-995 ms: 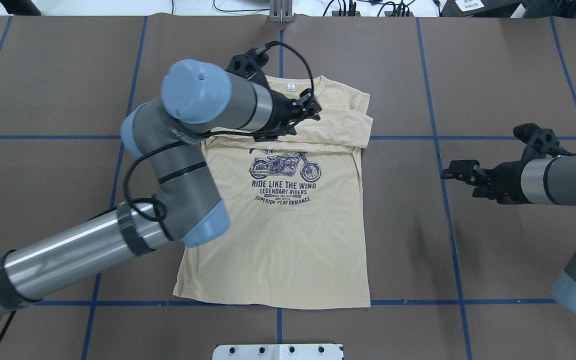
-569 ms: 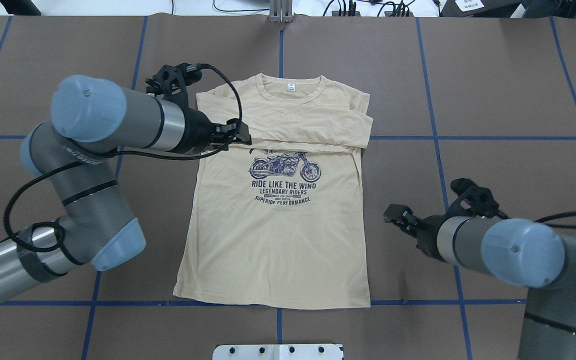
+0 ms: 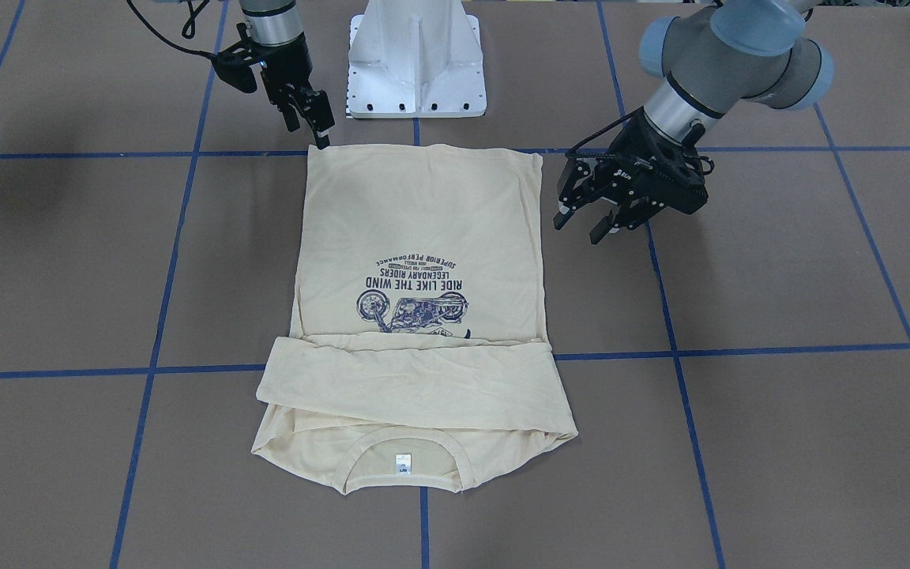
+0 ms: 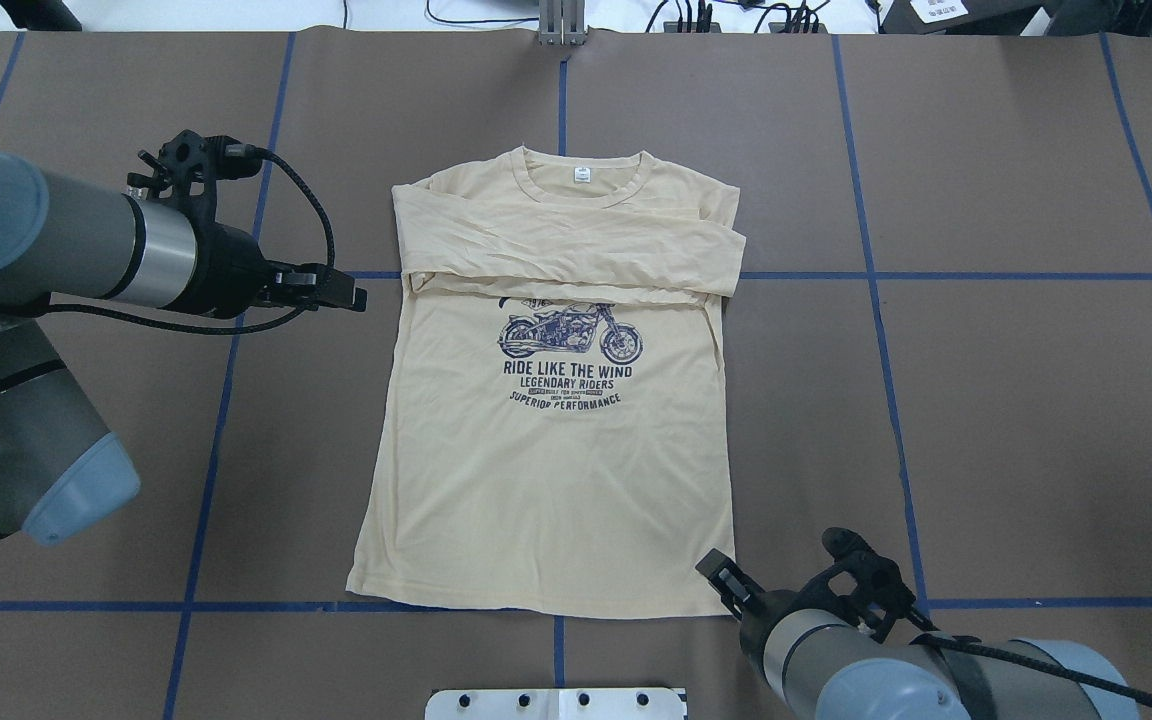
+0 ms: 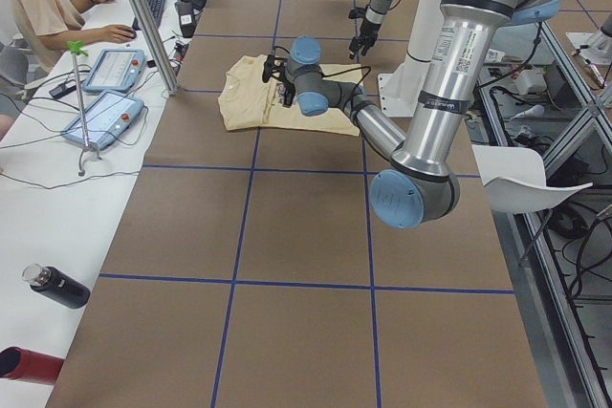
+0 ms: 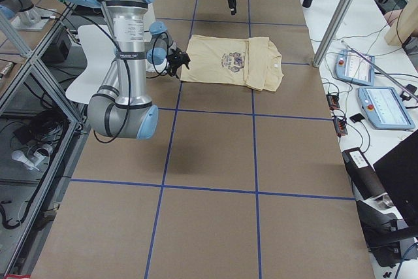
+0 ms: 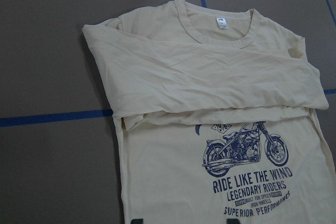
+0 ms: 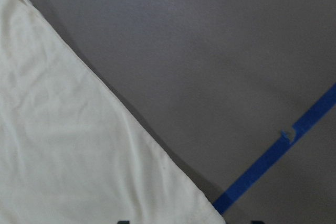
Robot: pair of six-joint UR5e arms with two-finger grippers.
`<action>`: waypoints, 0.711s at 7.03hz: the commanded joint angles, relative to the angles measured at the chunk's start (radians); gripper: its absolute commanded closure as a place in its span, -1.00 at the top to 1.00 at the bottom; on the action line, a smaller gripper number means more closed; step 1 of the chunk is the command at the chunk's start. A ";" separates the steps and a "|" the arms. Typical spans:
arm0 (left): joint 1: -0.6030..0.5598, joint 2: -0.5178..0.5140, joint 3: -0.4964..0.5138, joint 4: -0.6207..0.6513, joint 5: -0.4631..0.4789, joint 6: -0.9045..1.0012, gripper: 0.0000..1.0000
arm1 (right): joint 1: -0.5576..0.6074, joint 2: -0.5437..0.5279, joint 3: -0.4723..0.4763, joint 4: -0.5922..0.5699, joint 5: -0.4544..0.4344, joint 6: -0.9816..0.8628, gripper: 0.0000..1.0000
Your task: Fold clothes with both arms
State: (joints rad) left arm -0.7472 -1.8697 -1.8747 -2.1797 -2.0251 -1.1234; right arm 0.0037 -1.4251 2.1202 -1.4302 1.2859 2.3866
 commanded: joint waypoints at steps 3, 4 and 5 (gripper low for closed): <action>0.000 0.007 0.003 0.000 0.003 -0.006 0.31 | -0.025 0.008 -0.051 -0.003 -0.007 0.046 0.54; 0.000 0.011 0.003 0.000 0.003 -0.004 0.31 | -0.024 0.008 -0.051 -0.002 -0.007 0.046 0.53; 0.000 0.011 0.003 0.000 0.003 -0.004 0.31 | -0.016 0.008 -0.052 -0.002 -0.008 0.045 0.53</action>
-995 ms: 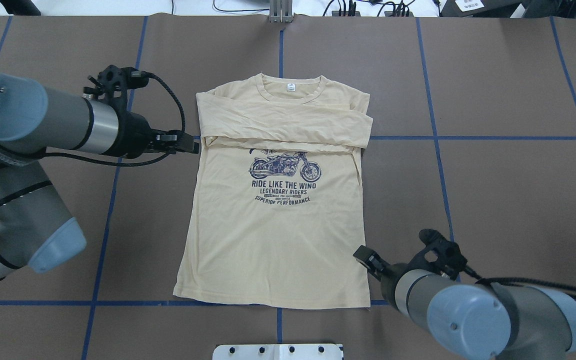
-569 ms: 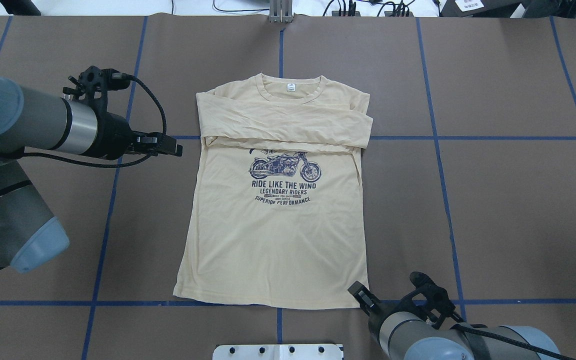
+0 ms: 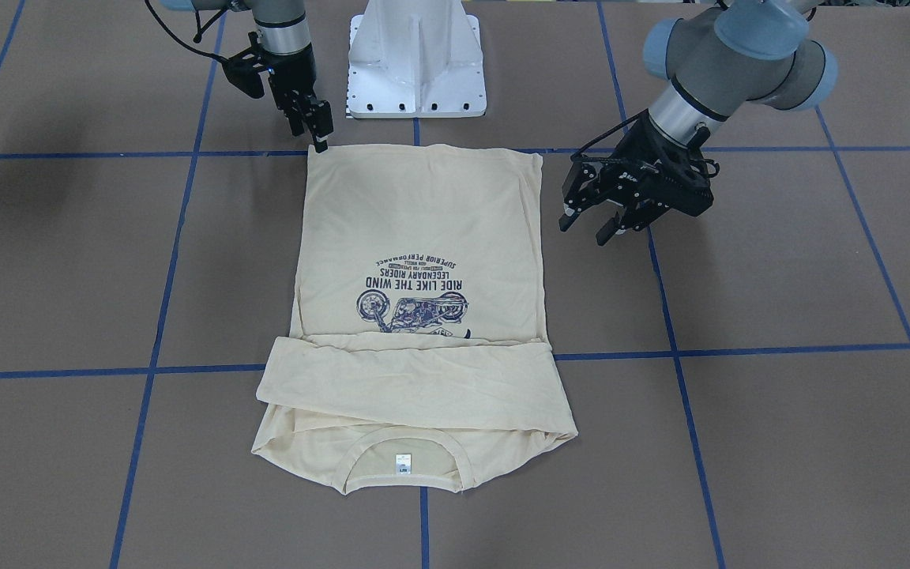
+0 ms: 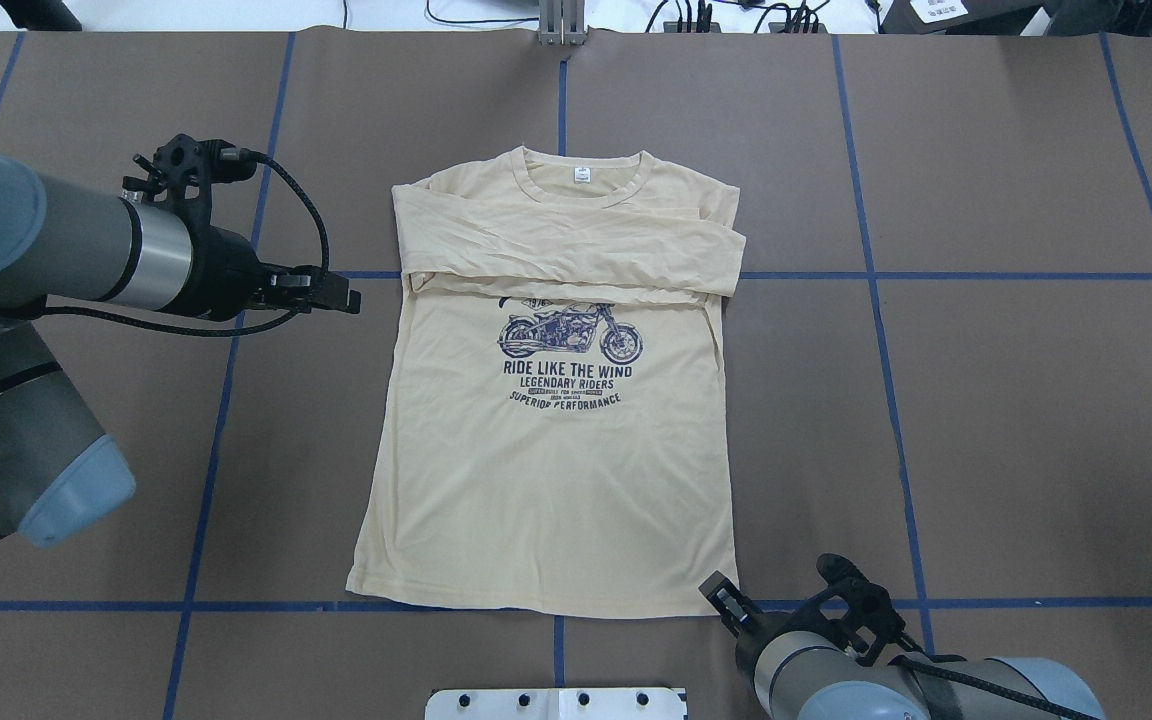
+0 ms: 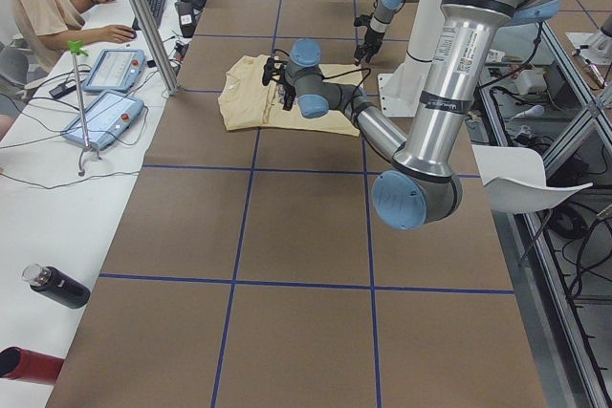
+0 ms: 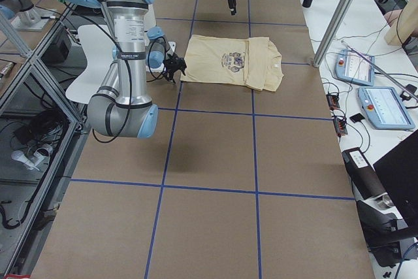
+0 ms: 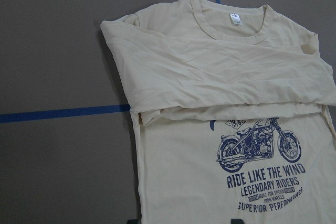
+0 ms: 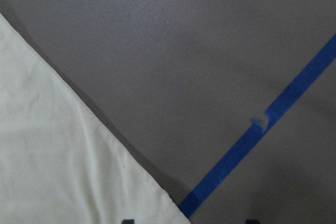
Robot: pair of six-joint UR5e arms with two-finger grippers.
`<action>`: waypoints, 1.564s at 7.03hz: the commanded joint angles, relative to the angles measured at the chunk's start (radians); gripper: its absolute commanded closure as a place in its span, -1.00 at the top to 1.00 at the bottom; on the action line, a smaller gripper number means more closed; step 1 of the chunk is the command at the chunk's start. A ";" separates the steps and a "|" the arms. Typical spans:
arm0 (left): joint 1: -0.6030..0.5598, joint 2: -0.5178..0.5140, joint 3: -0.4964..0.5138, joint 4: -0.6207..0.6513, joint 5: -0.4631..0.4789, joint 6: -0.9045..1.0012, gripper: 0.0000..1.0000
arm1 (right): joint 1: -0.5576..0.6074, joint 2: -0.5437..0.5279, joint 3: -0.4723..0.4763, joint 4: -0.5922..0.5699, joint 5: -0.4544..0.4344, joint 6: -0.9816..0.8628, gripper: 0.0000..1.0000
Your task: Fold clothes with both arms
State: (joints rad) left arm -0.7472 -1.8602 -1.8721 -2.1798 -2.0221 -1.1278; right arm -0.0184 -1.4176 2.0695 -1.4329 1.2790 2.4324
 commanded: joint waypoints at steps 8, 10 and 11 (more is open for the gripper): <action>0.002 0.003 0.002 0.000 0.000 0.000 0.32 | 0.026 0.040 -0.012 -0.038 0.003 -0.003 0.47; 0.002 0.001 0.001 0.000 0.000 -0.001 0.34 | 0.025 0.040 -0.018 -0.038 0.003 -0.003 0.46; 0.002 0.001 0.001 0.000 0.000 -0.001 0.34 | 0.025 0.040 -0.019 -0.038 0.005 -0.003 0.24</action>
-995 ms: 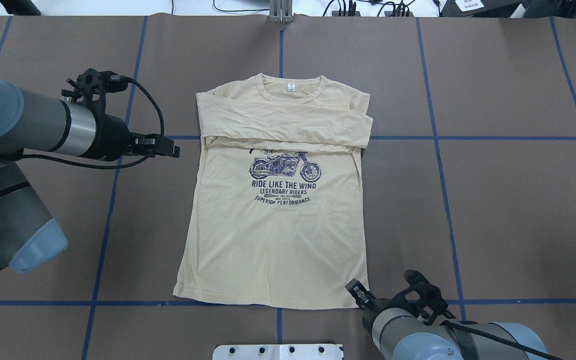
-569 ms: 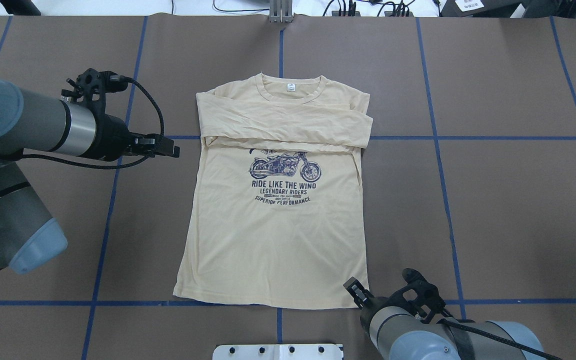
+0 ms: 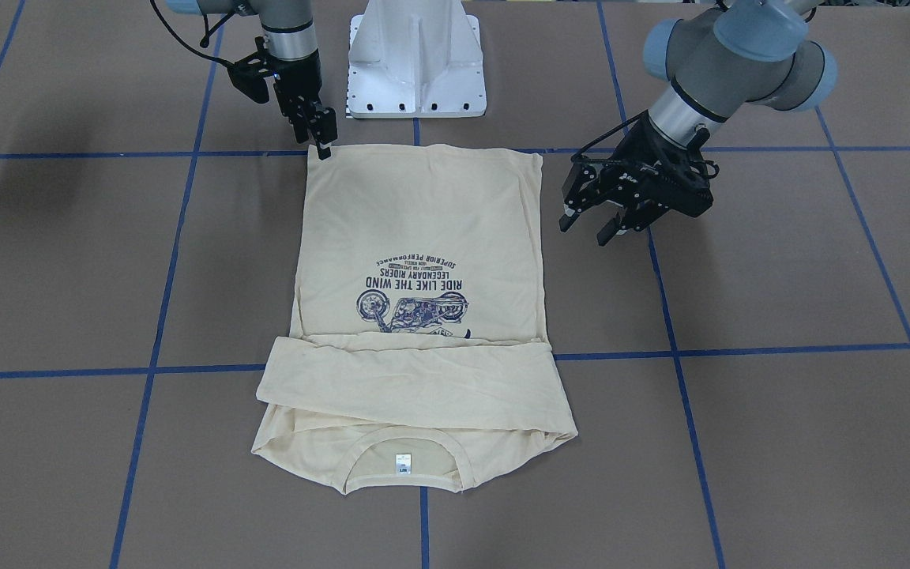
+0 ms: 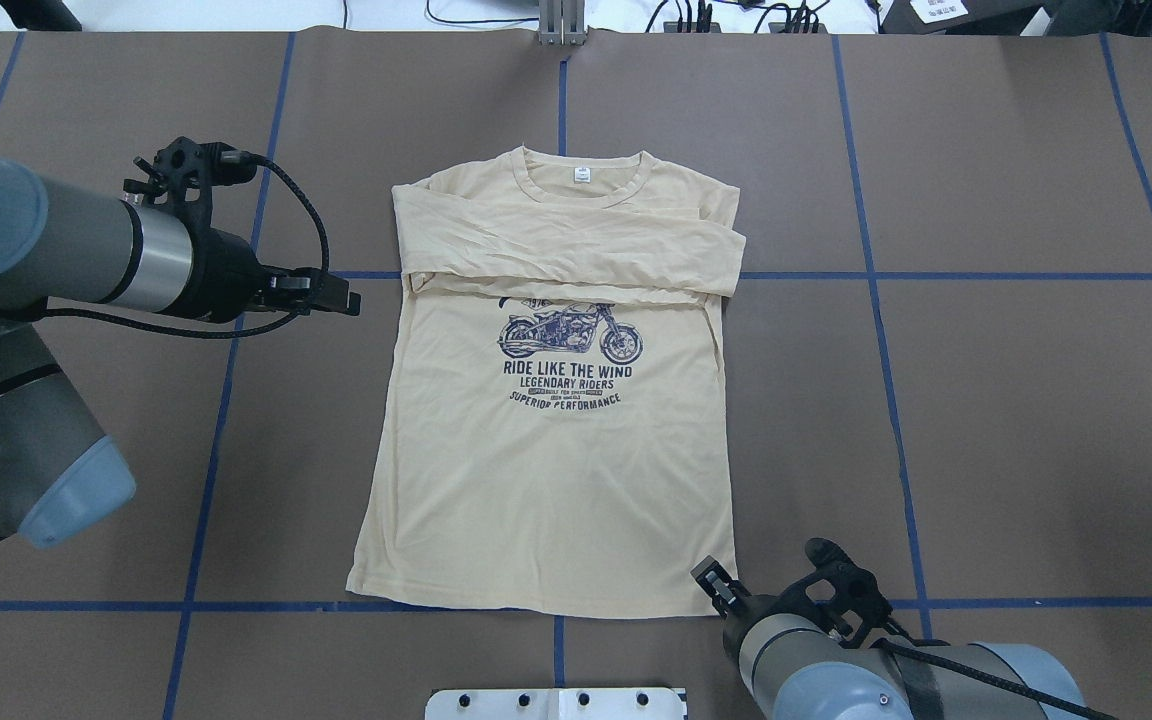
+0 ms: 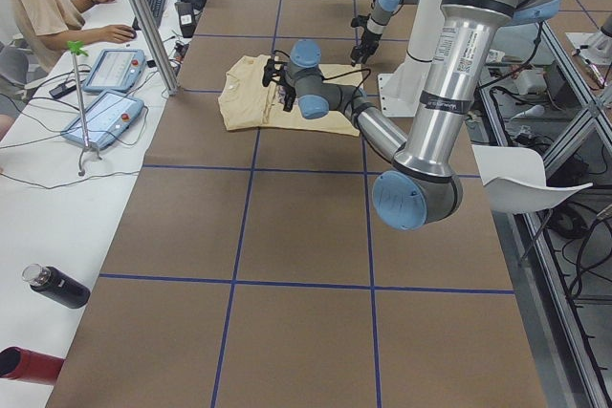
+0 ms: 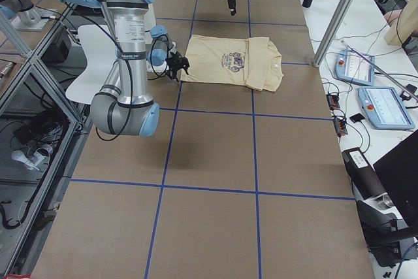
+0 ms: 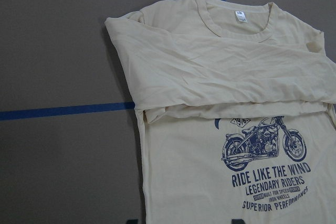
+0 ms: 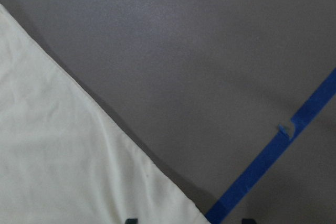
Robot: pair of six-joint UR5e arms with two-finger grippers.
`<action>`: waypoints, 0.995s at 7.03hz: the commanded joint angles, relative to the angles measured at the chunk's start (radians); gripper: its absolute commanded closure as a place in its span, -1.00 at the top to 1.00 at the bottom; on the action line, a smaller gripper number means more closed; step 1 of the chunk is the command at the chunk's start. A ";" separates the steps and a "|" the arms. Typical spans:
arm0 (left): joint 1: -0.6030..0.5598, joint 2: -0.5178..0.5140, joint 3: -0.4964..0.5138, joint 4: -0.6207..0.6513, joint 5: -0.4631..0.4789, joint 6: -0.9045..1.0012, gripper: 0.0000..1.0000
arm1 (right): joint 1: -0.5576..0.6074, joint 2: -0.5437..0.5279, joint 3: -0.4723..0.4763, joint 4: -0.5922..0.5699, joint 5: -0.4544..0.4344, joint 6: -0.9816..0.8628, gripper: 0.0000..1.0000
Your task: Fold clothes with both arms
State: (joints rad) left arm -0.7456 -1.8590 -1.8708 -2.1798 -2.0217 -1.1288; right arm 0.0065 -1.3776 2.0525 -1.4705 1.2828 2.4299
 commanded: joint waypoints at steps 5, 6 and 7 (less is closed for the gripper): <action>-0.001 0.001 -0.004 0.000 -0.002 -0.050 0.37 | 0.004 -0.004 0.011 -0.001 0.007 -0.002 -1.00; 0.000 0.000 -0.010 0.000 -0.002 -0.104 0.37 | 0.009 -0.009 0.018 -0.004 0.007 -0.006 -1.00; -0.001 0.001 -0.016 0.000 -0.002 -0.136 0.38 | 0.013 -0.024 0.049 -0.005 0.015 -0.012 -1.00</action>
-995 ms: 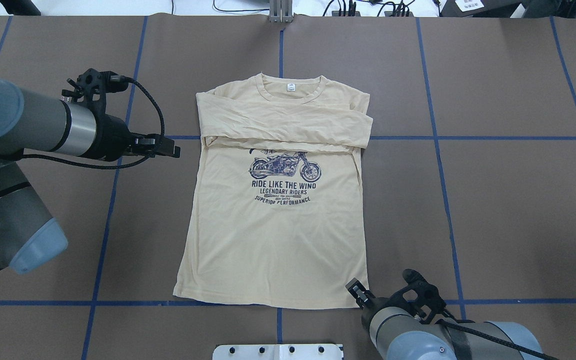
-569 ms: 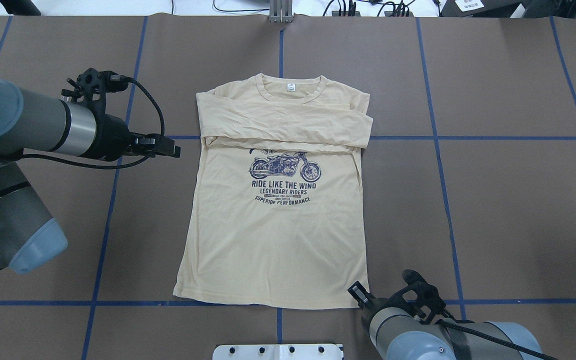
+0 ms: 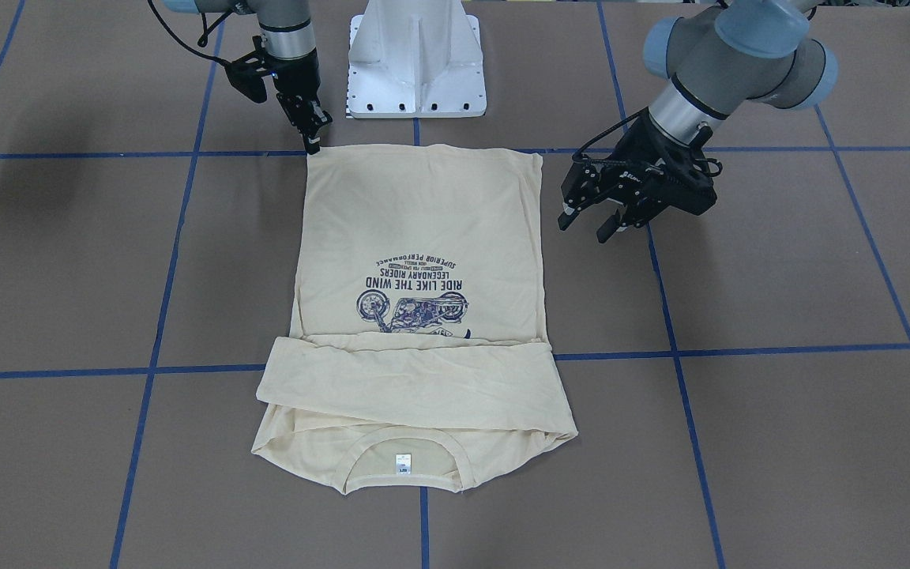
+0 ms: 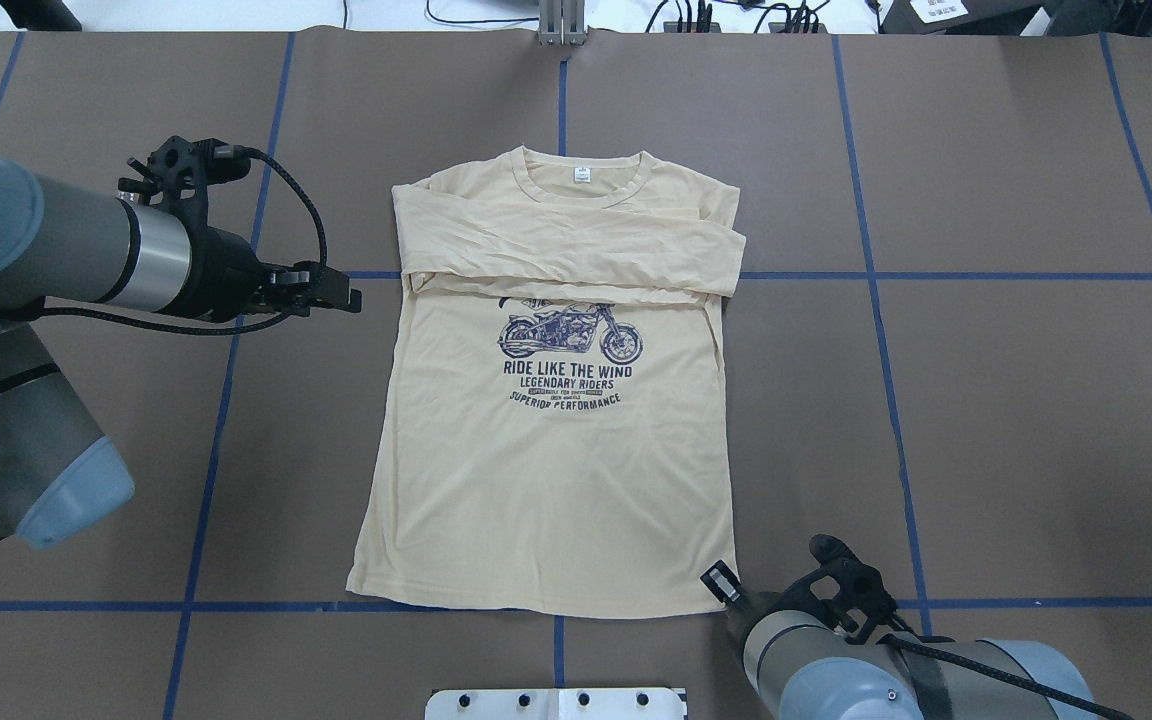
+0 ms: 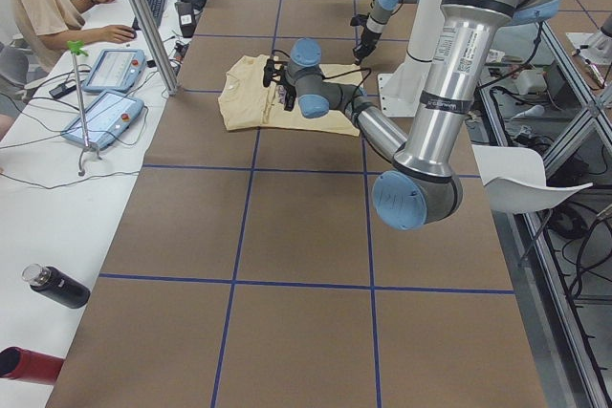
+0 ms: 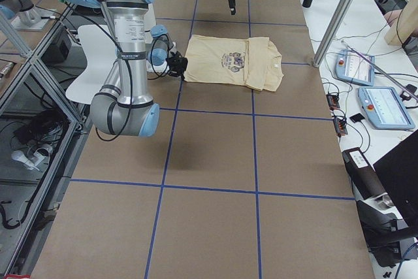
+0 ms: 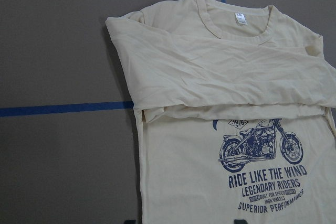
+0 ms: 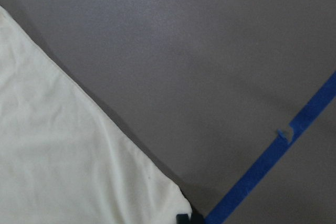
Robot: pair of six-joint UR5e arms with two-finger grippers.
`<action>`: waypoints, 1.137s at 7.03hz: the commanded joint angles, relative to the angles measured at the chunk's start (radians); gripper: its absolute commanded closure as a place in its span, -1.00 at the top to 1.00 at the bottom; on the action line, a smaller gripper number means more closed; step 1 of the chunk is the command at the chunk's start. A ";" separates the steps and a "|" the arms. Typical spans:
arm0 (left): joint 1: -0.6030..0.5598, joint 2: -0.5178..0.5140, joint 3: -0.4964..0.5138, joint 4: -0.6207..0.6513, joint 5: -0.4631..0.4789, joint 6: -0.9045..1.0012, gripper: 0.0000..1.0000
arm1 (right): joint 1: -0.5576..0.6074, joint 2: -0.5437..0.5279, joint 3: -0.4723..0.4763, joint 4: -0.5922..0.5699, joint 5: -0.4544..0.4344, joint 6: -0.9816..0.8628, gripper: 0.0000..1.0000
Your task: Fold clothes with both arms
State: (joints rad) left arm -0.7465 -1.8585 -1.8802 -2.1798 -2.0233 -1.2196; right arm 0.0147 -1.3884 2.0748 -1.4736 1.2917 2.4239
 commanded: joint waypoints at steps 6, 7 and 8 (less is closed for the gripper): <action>0.336 0.030 -0.155 0.267 0.274 -0.389 0.37 | -0.012 -0.098 0.097 -0.048 0.031 -0.006 -1.00; 0.386 0.032 -0.192 0.357 0.296 -0.406 0.37 | -0.012 -0.095 0.097 -0.048 0.029 -0.006 -1.00; 0.474 0.028 -0.186 0.411 0.354 -0.463 0.36 | -0.012 -0.093 0.097 -0.048 0.029 -0.006 -1.00</action>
State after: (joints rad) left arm -0.3718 -1.8279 -2.0505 -1.8582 -1.7375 -1.6291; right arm 0.0038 -1.4843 2.1718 -1.5217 1.3214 2.4175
